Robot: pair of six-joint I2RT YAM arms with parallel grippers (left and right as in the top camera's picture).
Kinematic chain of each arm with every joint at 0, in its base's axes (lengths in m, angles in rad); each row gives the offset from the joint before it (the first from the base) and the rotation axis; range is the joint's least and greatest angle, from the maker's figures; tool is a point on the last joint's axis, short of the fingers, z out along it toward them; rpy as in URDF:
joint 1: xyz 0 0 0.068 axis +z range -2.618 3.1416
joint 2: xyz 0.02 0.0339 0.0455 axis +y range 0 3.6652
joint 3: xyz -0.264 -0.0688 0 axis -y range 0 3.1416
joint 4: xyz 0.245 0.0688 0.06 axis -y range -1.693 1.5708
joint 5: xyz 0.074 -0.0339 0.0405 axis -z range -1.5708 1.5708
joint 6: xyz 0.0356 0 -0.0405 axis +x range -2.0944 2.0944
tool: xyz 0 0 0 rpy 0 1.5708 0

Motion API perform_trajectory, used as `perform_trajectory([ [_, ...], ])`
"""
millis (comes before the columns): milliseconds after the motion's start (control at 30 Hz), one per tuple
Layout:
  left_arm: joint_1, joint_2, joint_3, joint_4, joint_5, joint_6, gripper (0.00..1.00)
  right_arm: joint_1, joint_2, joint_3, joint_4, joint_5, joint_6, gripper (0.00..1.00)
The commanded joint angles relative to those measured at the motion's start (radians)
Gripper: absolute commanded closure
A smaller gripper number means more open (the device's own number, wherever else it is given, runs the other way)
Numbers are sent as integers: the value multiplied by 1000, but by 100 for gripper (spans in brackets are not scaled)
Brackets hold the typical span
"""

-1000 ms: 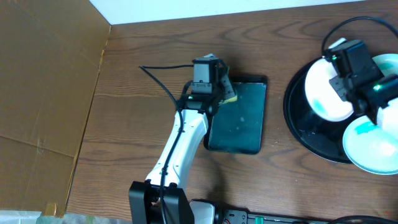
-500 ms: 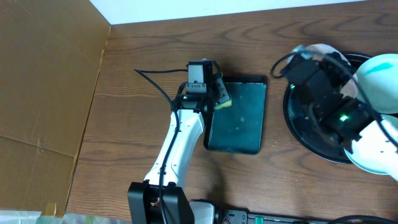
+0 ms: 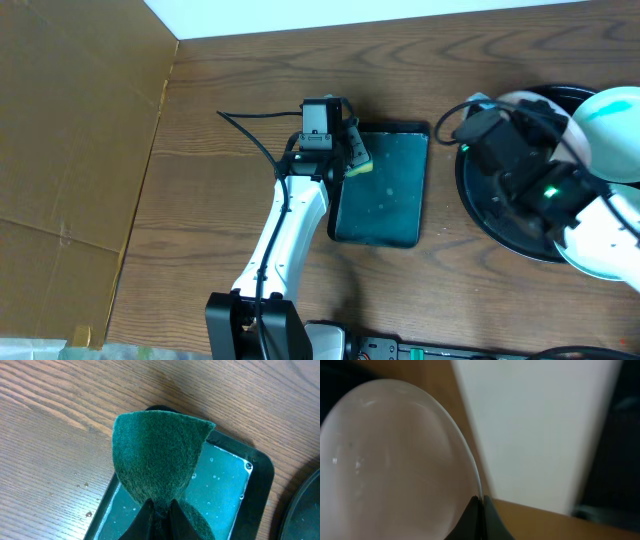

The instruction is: Clean dirty plates on tray and stack at the side

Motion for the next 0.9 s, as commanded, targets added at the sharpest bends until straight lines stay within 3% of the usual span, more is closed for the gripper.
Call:
perform_trajectory([
  [0, 4, -15, 0, -2, 4, -10, 93, -106, -18, 1, -14, -325, 208, 99],
  [333, 4, -15, 0, -3, 4, -10, 93, -505, -22, 1, 56, -827, 557, 99],
  [533, 4, -15, 0, -2, 5, -10, 93, -798, -15, 0, 32, -1188, 601, 99],
  [867, 4, -15, 0, -2, 5, -10, 93, -1193, 60, -1, 37, -1177, 1014, 98],
])
